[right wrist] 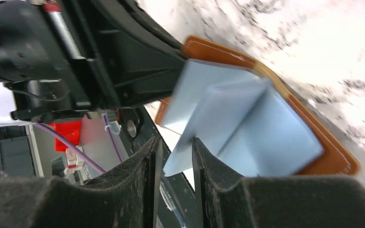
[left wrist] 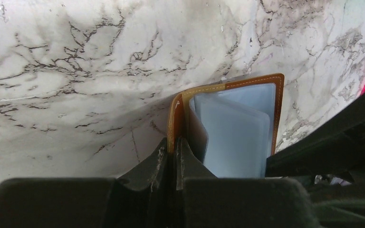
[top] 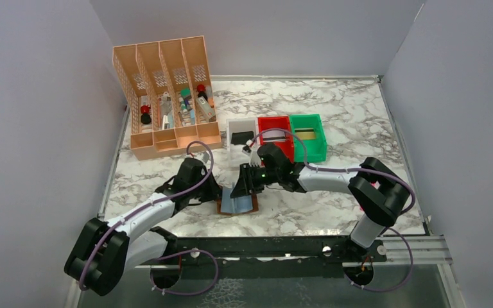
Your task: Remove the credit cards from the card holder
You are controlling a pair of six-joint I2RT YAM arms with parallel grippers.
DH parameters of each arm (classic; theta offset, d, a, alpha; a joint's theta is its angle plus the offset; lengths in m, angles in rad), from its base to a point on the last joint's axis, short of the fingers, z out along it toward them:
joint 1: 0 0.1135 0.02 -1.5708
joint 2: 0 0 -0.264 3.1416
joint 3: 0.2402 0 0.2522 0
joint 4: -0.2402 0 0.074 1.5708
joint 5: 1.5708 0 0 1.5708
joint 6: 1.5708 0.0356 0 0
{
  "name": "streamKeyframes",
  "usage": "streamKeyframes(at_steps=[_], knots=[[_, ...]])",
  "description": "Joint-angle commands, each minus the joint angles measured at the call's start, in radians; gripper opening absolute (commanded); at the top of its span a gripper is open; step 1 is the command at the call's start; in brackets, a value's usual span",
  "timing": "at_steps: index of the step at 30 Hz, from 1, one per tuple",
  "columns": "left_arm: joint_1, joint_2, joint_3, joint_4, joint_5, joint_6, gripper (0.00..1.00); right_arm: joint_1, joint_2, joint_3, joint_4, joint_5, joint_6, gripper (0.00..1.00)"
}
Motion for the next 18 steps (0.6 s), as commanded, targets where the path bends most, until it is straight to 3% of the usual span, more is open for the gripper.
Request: streamKeyframes(at_steps=[1, 9, 18], knots=[[-0.002, 0.019, -0.014, 0.057, 0.036, -0.025, 0.05, 0.03, 0.003, 0.07, -0.051, -0.019, -0.062, 0.35], [-0.001, -0.026, -0.026, 0.031, -0.014, -0.055, 0.2, 0.051, 0.102, 0.118, -0.098, -0.037, -0.09, 0.37], [-0.001, -0.113, 0.004, -0.116, -0.123, -0.087, 0.44, 0.073, 0.129, 0.137, -0.205, 0.148, -0.092, 0.38]])
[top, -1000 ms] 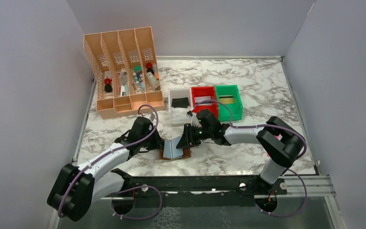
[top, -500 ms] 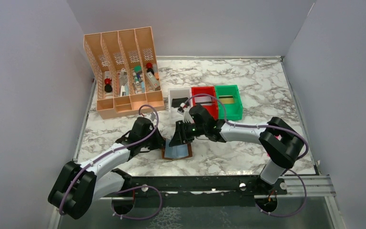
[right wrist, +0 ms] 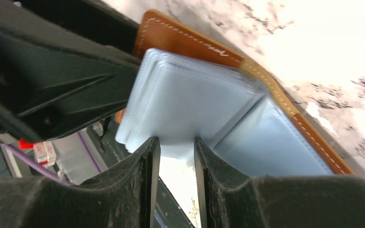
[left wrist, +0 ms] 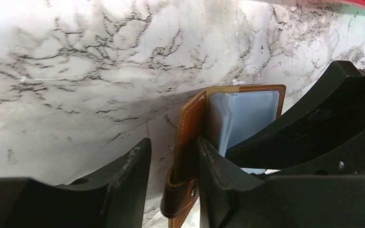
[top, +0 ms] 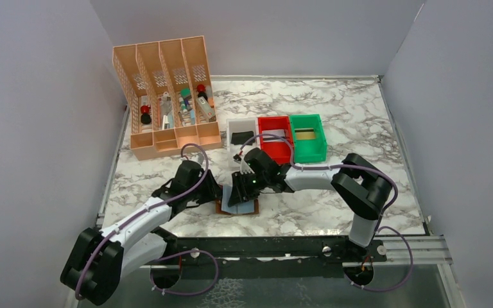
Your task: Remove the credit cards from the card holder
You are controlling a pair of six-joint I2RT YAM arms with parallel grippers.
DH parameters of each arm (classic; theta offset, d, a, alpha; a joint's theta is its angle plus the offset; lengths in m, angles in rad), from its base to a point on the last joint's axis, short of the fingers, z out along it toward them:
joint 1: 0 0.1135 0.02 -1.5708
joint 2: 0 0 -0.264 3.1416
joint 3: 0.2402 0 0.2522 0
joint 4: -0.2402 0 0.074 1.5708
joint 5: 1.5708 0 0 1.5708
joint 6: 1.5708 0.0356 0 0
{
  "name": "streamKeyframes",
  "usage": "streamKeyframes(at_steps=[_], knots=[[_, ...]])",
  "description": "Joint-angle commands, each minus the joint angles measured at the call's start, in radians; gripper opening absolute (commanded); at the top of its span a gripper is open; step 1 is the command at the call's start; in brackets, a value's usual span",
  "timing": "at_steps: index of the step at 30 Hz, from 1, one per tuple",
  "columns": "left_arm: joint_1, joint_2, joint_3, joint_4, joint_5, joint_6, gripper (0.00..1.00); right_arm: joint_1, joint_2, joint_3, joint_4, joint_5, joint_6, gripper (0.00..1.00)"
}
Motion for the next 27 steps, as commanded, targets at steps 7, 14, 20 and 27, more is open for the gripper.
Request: streamKeyframes(at_steps=[7, 14, 20, 27], knots=[[-0.001, -0.181, 0.063, -0.203, -0.177, -0.054, 0.56, 0.01, -0.006, 0.032, -0.14, 0.221, -0.035, 0.39], [-0.001, -0.224, 0.094, -0.209, -0.154, -0.017, 0.6, 0.022, 0.018, 0.071, -0.19, 0.293, -0.057, 0.4], [-0.001, -0.204, 0.067, -0.138, -0.047, 0.029, 0.6, 0.046, 0.049, 0.104, -0.229, 0.351, -0.066, 0.41], [-0.001, -0.089, 0.002, -0.043, 0.058, 0.016, 0.43, 0.06, -0.053, 0.072, -0.211, 0.373, -0.063, 0.45]])
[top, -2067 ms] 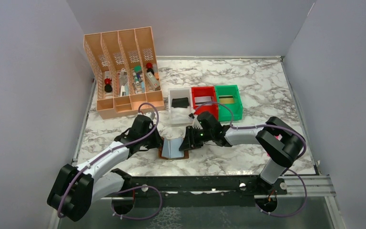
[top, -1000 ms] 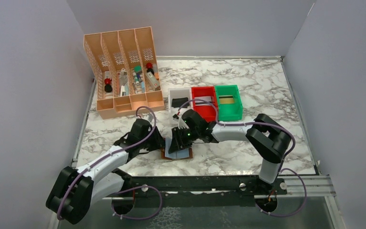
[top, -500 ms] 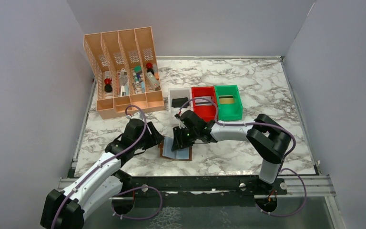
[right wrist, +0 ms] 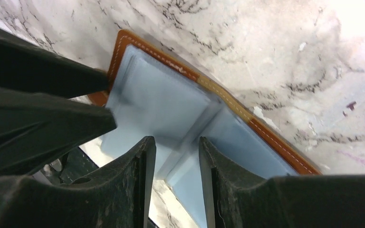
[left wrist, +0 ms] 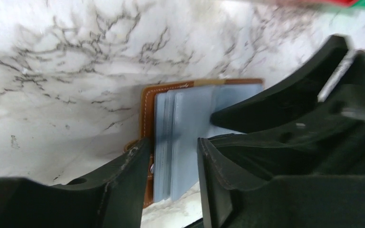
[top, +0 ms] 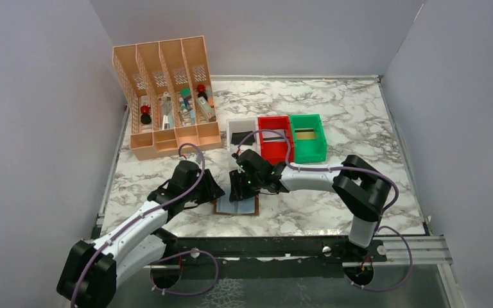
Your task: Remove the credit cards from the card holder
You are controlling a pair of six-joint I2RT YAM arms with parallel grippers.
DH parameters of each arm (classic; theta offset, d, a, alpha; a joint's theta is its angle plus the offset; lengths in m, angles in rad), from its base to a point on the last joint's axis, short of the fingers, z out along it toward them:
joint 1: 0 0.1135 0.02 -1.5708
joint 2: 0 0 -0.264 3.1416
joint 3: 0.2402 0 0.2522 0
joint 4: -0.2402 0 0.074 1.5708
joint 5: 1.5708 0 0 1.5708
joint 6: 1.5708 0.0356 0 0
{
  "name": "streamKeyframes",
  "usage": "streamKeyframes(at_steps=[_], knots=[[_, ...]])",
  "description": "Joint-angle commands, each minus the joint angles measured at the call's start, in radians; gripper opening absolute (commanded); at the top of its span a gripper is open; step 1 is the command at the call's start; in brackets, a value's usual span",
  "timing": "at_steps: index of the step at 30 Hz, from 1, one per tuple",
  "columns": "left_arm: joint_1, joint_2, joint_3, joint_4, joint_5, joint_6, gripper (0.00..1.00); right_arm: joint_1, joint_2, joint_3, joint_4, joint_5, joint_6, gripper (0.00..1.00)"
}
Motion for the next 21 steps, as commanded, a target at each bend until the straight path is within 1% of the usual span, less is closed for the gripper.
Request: streamKeyframes(at_steps=[1, 5, 10, 15, 21], knots=[[-0.001, 0.064, -0.032, 0.073, 0.093, 0.012, 0.41, 0.008, -0.087, -0.039, -0.025, 0.072, -0.005, 0.46], [-0.002, 0.095, -0.042, 0.075, 0.077, 0.017, 0.34, 0.008, -0.143, -0.067, -0.053, 0.149, 0.029, 0.51], [-0.003, 0.088, -0.054, 0.086, 0.077, 0.011, 0.34, 0.008, -0.182, -0.117, -0.073, 0.206, 0.079, 0.58], [-0.003, 0.082, -0.057, 0.09, 0.074, 0.014, 0.34, 0.008, -0.189, -0.135, -0.099, 0.249, 0.093, 0.58], [-0.003, 0.099, -0.058, 0.102, 0.081, 0.016, 0.34, 0.008, -0.16, -0.124, -0.111, 0.236, 0.087, 0.58]])
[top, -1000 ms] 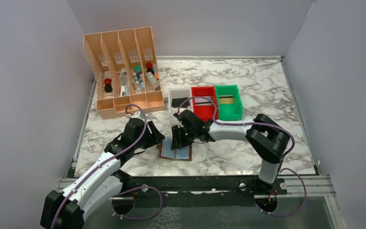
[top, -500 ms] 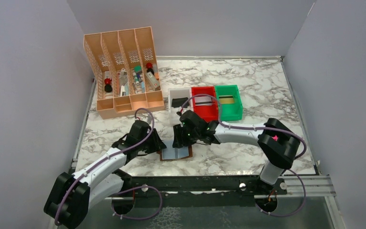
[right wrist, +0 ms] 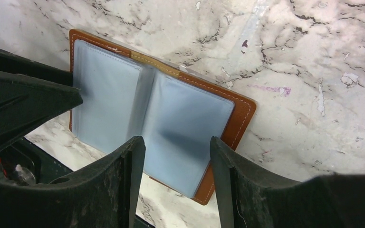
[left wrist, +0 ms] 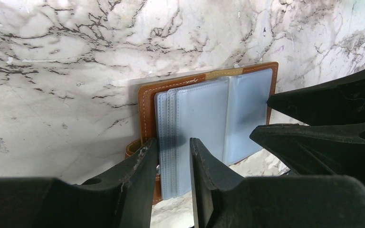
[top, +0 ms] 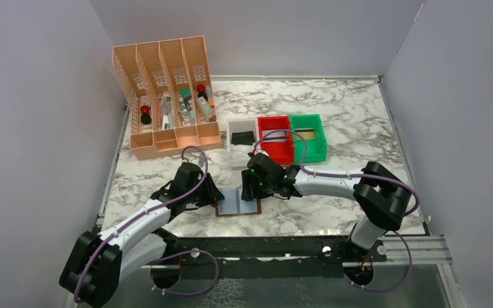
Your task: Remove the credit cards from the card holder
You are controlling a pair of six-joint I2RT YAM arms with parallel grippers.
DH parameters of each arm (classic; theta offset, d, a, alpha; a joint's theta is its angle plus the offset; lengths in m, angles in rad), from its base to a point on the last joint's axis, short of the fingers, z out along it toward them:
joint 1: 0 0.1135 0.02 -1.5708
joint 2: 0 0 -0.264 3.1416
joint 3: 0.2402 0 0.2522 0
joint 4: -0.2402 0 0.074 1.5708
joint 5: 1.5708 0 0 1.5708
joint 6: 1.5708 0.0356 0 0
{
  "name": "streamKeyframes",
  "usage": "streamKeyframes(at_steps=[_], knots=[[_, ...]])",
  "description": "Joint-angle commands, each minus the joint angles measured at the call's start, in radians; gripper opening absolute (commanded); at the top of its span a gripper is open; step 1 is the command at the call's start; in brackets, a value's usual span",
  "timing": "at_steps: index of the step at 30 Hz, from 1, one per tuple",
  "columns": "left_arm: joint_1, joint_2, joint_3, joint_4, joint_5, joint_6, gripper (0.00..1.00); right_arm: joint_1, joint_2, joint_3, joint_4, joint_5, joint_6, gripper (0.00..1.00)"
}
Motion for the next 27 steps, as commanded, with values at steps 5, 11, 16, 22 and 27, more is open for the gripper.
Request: streamKeyframes(at_steps=[5, 11, 16, 22, 27], knots=[[-0.001, 0.014, -0.004, 0.034, 0.029, 0.016, 0.34, 0.004, 0.016, 0.011, -0.073, 0.096, 0.027, 0.59], [0.0, 0.018, -0.004, 0.04, 0.032, 0.014, 0.34, 0.004, 0.007, -0.004, -0.027, 0.049, 0.011, 0.57], [-0.001, 0.023, 0.005, 0.043, 0.037, 0.017, 0.34, 0.004, 0.039, -0.01, 0.076, -0.102, 0.0, 0.4], [-0.002, 0.024, 0.001, 0.048, 0.041, 0.016, 0.34, 0.004, 0.019, -0.017, 0.127, -0.147, 0.005, 0.22], [-0.002, 0.023, -0.004, 0.057, 0.048, 0.011, 0.34, 0.004, -0.007, -0.019, 0.129, -0.144, 0.008, 0.08]])
